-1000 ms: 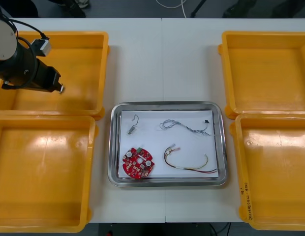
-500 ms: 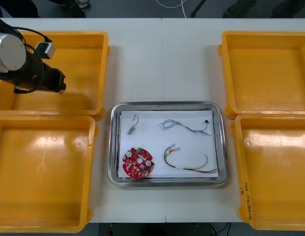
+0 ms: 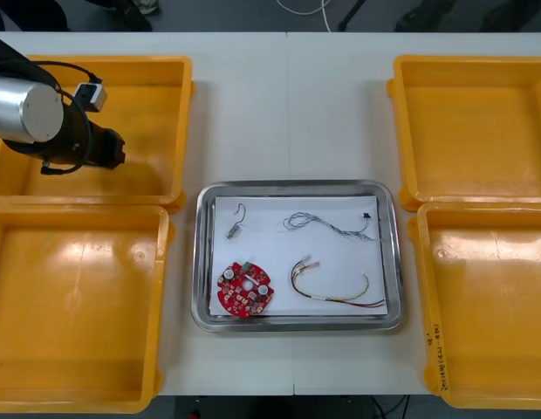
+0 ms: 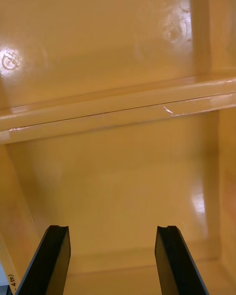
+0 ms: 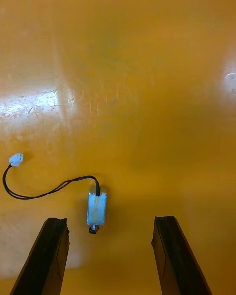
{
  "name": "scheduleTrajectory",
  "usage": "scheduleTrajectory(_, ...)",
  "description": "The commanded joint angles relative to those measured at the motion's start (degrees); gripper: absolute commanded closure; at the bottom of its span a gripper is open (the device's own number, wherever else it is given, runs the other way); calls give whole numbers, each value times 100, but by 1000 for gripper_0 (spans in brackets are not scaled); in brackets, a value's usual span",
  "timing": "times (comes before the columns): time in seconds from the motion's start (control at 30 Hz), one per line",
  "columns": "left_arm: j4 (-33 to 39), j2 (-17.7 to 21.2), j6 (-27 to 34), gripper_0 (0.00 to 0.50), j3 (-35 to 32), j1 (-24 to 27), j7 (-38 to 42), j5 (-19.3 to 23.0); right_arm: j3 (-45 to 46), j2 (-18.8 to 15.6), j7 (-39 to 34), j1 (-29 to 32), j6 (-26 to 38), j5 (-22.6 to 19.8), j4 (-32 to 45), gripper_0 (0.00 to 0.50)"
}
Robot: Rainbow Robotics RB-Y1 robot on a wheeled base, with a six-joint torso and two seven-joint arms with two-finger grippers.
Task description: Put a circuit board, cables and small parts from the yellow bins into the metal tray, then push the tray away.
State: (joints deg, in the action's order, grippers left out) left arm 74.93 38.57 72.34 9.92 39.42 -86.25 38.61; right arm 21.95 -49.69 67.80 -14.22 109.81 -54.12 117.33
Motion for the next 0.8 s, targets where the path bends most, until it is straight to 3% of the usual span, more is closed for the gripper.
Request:
scheduleTrajectory(0.03, -92, 178, -255, 0, 133, -5, -164, -38, 178, -278, 137, 51, 19, -46, 9, 0)
scheduleTrajectory(0.27, -338, 169, -624, 0, 292, -5, -217, -11, 187, -278, 119, 51, 19, -55, 9, 0)
scheduleTrajectory(0.67, -356, 142, -633, 0, 300, -5, -252, -73, 178, -278, 119, 60, 19, -72, 9, 0)
scheduleTrajectory(0.73, -356, 142, -633, 83, 300, -5, -270, -82, 178, -278, 119, 60, 19, -72, 9, 0)
scheduleTrajectory(0.8, -356, 142, -642, 366, 300, -5, -278, -55, 178, -278, 119, 51, 19, -72, 9, 0)
